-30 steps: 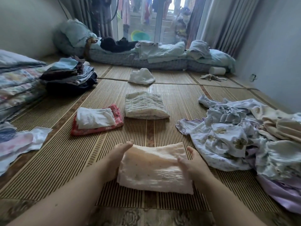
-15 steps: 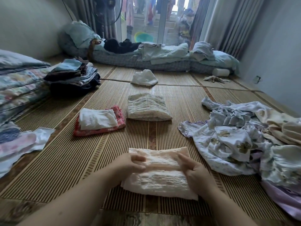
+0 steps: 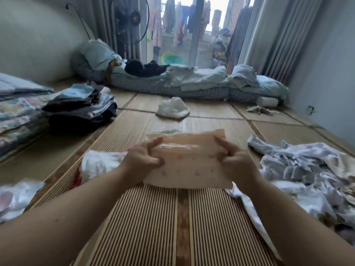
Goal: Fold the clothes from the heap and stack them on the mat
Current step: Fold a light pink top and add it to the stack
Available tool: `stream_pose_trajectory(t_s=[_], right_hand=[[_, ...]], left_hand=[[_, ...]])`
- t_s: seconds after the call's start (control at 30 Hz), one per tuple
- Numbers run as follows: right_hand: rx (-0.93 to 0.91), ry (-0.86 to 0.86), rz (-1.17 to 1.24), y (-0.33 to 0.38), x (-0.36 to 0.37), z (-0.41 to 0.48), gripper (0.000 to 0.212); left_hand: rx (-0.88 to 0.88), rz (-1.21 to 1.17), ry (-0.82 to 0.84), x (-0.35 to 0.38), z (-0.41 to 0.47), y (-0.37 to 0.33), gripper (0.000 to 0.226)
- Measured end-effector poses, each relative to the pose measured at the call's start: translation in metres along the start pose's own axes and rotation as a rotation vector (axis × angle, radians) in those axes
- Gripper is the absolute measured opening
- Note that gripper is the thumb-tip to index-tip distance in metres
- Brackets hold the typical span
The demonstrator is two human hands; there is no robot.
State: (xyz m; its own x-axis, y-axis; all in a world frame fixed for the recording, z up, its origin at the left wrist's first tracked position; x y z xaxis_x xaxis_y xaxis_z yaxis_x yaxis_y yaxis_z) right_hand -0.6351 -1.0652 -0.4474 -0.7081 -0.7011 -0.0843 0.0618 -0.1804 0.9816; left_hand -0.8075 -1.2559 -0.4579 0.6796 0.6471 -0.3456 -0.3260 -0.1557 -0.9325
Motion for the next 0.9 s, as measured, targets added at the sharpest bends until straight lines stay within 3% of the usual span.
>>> stream_pose_trajectory(t_s=[0.17, 0.27, 0.33, 0.4, 0.47, 0.57, 0.67, 0.77, 0.9], right_hand=[[0.029, -0.032, 0.038, -0.014, 0.027, 0.09, 0.055], [0.094, -0.033, 0.058, -0.031, 0.037, 0.133, 0.05], [0.136, -0.013, -0.109, -0.05, 0.043, 0.154, 0.039], [0.169, 0.048, -0.438, -0.07, 0.049, 0.167, 0.037], [0.251, 0.124, -0.682, -0.093, 0.05, 0.17, 0.061], [0.372, 0.168, -0.793, -0.122, 0.049, 0.172, 0.104], [0.391, 0.19, -0.904, -0.135, 0.05, 0.175, 0.113], [0.314, 0.142, -0.983, -0.126, 0.049, 0.171, 0.113], [0.1, 0.022, -0.985, -0.094, 0.036, 0.134, 0.103]], left_hand=[[0.036, 0.045, -0.057, -0.016, 0.094, 0.008, 0.075], [0.019, 0.199, -0.095, -0.014, 0.138, 0.019, 0.075], [-0.071, 0.468, -0.101, -0.006, 0.158, 0.038, 0.071], [-0.23, 0.843, -0.019, 0.006, 0.169, 0.062, 0.071], [-0.301, 1.032, 0.116, 0.02, 0.175, 0.085, 0.09], [-0.249, 1.096, 0.197, 0.032, 0.183, 0.109, 0.127], [-0.262, 1.137, 0.255, 0.035, 0.183, 0.117, 0.14], [-0.26, 1.158, 0.191, 0.036, 0.176, 0.107, 0.133], [-0.097, 1.2, 0.025, 0.046, 0.143, 0.074, 0.097]])
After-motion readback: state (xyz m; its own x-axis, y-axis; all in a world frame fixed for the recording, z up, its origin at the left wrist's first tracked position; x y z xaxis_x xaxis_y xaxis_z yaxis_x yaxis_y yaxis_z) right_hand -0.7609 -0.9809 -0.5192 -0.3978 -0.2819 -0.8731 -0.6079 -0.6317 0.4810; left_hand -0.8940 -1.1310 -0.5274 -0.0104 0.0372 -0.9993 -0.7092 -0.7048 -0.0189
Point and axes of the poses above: each hand's wrist, its own z-axis towards the middle knuckle, its own x-axis out of the palm, y = z × x, the point moved 2 cm from there along z, towards the middle knuckle, and after that the axes turned 11 degrees about z, right-handed, at the moved point
